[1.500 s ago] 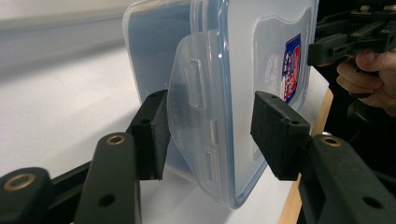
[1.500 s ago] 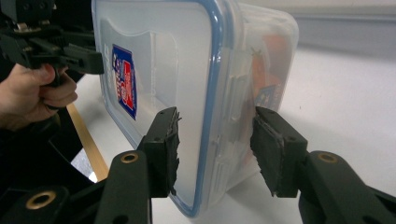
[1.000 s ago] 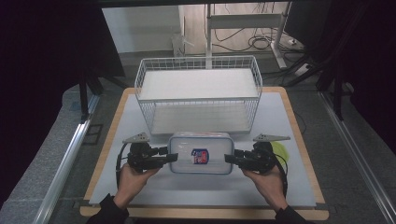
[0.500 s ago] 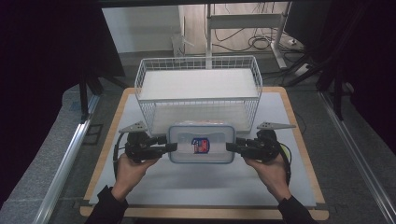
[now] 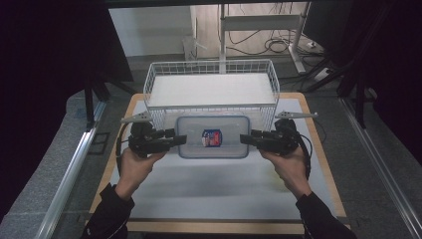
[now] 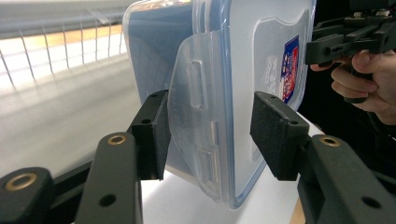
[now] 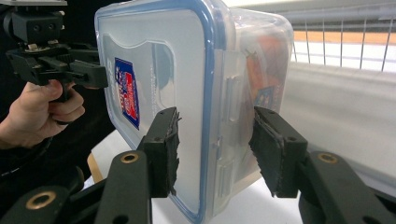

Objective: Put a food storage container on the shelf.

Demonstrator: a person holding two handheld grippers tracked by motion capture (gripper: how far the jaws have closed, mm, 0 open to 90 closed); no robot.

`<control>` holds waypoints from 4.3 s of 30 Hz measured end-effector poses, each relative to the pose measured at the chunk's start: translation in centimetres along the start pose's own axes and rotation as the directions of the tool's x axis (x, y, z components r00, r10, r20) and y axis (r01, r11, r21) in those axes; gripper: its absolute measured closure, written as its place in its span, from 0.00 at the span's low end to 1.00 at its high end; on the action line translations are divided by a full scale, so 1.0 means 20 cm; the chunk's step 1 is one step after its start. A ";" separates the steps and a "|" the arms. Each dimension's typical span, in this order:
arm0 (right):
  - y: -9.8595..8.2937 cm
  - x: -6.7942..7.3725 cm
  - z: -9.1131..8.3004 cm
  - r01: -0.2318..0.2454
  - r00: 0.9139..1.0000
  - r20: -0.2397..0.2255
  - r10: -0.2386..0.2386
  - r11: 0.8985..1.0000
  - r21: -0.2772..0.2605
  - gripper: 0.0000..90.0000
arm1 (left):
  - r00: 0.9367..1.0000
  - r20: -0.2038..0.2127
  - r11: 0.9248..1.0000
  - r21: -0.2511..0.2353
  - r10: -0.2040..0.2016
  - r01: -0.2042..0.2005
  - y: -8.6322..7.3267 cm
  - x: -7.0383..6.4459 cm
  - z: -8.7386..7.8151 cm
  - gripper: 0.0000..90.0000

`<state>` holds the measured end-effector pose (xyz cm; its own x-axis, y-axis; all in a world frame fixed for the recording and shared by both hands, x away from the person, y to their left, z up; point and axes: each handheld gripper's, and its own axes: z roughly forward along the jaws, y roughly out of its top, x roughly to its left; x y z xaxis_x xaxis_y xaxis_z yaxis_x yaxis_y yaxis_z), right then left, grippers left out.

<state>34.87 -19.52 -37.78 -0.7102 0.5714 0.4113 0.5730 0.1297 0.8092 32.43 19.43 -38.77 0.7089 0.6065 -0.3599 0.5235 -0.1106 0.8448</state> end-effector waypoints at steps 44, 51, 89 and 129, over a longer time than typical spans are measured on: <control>0.64 -0.11 0.07 -0.002 1.000 0.020 0.004 0.996 -0.085 0.58 | 0.999 0.019 0.996 -0.071 -0.046 0.047 0.58 0.25 0.03 0.55; 0.64 -0.18 0.11 -0.042 0.999 0.011 0.043 0.996 -0.084 0.58 | 0.998 0.014 0.996 -0.070 -0.059 0.060 0.59 0.30 0.06 0.55; 0.60 -0.28 0.18 -0.106 0.994 0.009 0.108 0.989 -0.104 0.47 | 0.986 -0.149 0.997 -0.023 0.073 -0.078 0.54 0.29 0.16 0.41; 0.45 -0.07 0.18 0.136 0.965 0.226 -0.131 0.991 -0.005 0.95 | 0.969 -0.220 0.991 -0.050 0.113 -0.127 0.48 0.29 0.10 0.50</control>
<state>42.54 -16.30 -32.55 -0.6680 0.7180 0.1957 0.4690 0.2019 0.8598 42.53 20.37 -33.56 0.6420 0.7485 -0.1660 0.4048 -0.1470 0.9025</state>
